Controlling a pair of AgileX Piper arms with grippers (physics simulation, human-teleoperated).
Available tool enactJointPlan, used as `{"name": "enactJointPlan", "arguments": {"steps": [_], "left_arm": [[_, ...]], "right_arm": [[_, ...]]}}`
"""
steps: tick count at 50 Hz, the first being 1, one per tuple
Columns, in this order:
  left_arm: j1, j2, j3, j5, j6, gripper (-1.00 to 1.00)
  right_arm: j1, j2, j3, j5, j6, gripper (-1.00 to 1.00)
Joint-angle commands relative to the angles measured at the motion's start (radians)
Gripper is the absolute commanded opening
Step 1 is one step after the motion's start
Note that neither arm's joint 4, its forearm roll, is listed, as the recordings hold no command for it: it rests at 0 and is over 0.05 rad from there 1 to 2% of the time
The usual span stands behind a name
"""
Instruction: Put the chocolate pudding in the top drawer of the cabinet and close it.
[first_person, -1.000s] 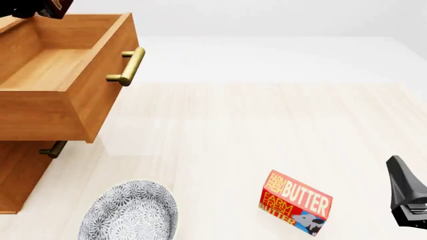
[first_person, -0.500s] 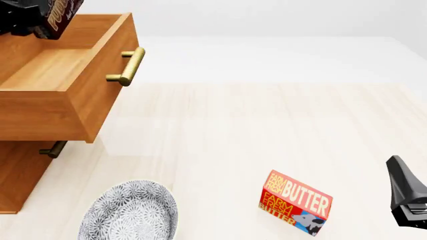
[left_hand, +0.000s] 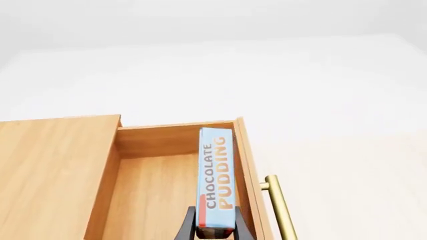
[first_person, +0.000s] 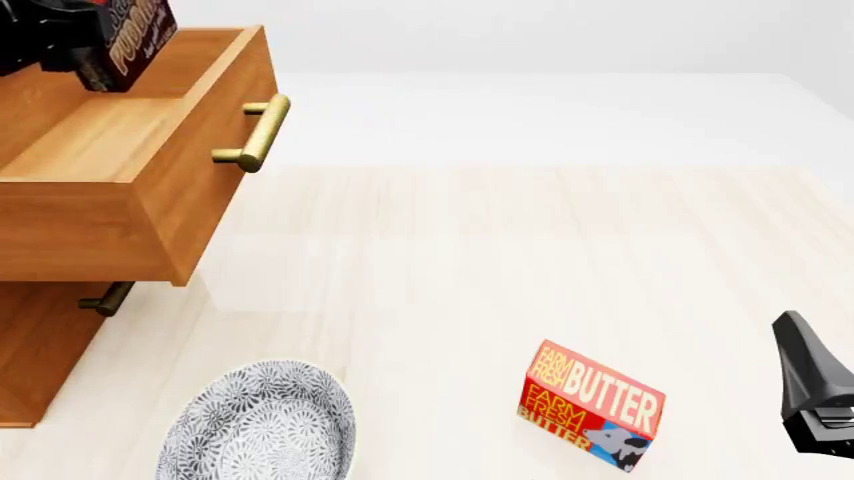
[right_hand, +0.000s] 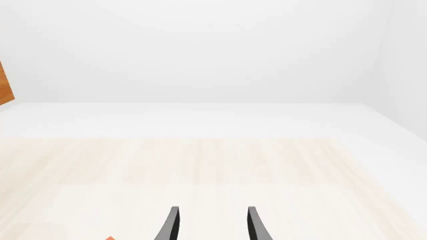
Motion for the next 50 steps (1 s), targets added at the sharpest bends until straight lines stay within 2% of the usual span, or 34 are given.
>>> {"name": "enactJointPlan", "arguments": {"steps": [1,20,50], "left_arm": [[0.011,0.050,-0.034,0.046,0.006,-1.00],[0.077,0.078,-0.036,0.068,0.043,-1.00],[0.143,0.142,-0.027,0.037,0.024,-1.00]], "right_arm": [[0.000,0.000,0.000,0.000,0.000,1.00],[0.000,0.000,0.000,0.000,0.000,1.00],[0.000,0.000,0.000,0.000,0.000,1.00]]}}
